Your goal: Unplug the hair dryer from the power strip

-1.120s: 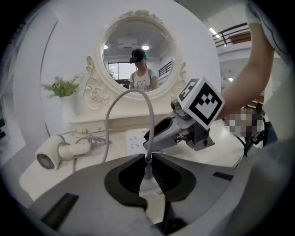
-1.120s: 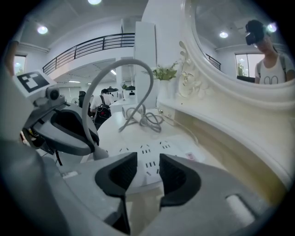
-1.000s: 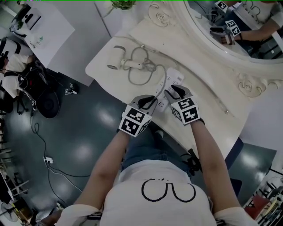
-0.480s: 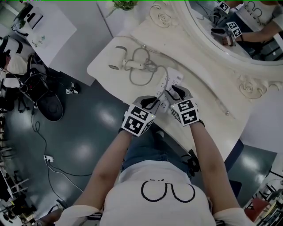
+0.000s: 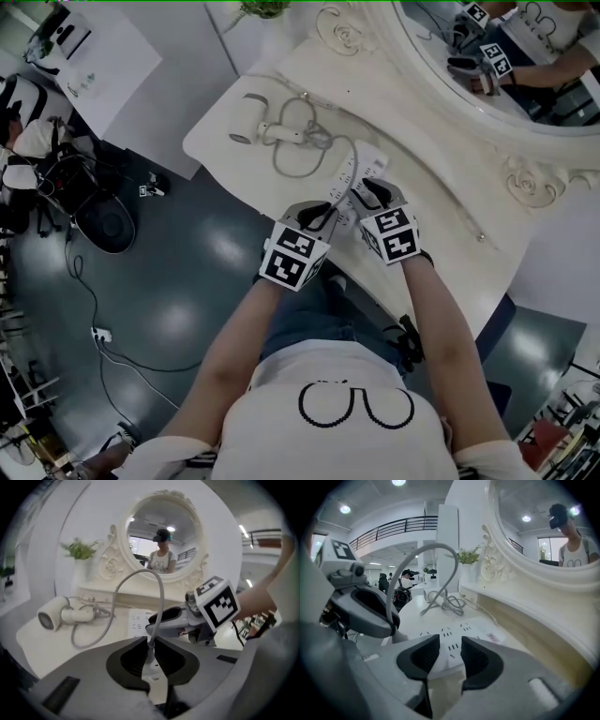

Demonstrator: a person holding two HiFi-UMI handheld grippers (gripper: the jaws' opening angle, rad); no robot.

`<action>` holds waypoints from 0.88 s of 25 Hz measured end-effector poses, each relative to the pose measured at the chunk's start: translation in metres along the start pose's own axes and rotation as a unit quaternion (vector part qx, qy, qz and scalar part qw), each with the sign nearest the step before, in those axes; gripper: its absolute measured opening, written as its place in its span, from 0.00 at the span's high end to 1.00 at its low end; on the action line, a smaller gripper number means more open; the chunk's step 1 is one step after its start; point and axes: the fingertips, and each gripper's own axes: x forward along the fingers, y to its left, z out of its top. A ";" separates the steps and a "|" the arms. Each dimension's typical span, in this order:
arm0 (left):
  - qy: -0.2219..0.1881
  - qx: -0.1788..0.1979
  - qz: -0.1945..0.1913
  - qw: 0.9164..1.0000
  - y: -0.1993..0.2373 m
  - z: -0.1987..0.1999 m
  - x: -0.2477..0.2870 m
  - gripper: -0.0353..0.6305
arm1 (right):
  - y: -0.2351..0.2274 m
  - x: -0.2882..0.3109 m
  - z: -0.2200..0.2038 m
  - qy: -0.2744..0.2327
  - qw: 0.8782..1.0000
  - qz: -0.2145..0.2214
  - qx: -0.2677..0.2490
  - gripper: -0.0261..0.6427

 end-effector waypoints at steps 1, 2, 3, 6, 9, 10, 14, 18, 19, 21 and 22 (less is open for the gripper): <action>0.004 0.038 0.008 0.999 -0.002 -0.002 0.000 0.88 | 0.000 0.000 0.000 0.002 1.000 -0.001 0.002 0.74; 0.004 0.067 0.013 0.998 -0.003 -0.004 0.000 0.88 | 0.001 0.000 0.000 0.002 1.000 -0.001 0.002 0.74; 0.003 0.083 0.013 0.996 -0.003 -0.005 -0.002 0.88 | 0.001 -0.001 0.000 0.002 1.000 0.001 0.001 0.74; -0.007 0.048 -0.012 0.999 0.000 -0.004 -0.008 0.88 | 0.002 -0.001 0.000 0.000 1.000 0.006 -0.004 0.74; -0.012 -0.024 -0.027 0.999 0.005 0.000 -0.011 0.89 | 0.003 -0.001 -0.001 0.000 1.000 0.010 -0.007 0.74; -0.009 -0.034 -0.024 0.999 0.005 0.001 -0.011 0.89 | 0.003 -0.001 -0.001 0.001 1.000 0.010 -0.007 0.74; 0.000 0.039 0.010 0.999 0.003 -0.002 -0.007 0.88 | 0.002 -0.001 -0.001 0.003 1.000 0.006 -0.001 0.74; 0.004 0.090 0.035 0.995 0.002 -0.006 0.000 0.87 | 0.004 -0.001 0.000 0.004 1.000 0.005 0.000 0.74; 0.005 0.095 0.034 0.995 0.002 -0.006 0.001 0.87 | 0.004 0.000 0.001 0.003 1.000 0.005 0.000 0.74; 0.003 0.107 0.032 0.994 0.001 -0.005 0.001 0.88 | 0.004 0.000 0.001 0.004 1.000 0.003 0.001 0.74; 0.002 0.121 0.033 0.992 0.000 -0.005 0.000 0.88 | 0.003 0.000 0.001 0.004 1.000 0.002 0.001 0.74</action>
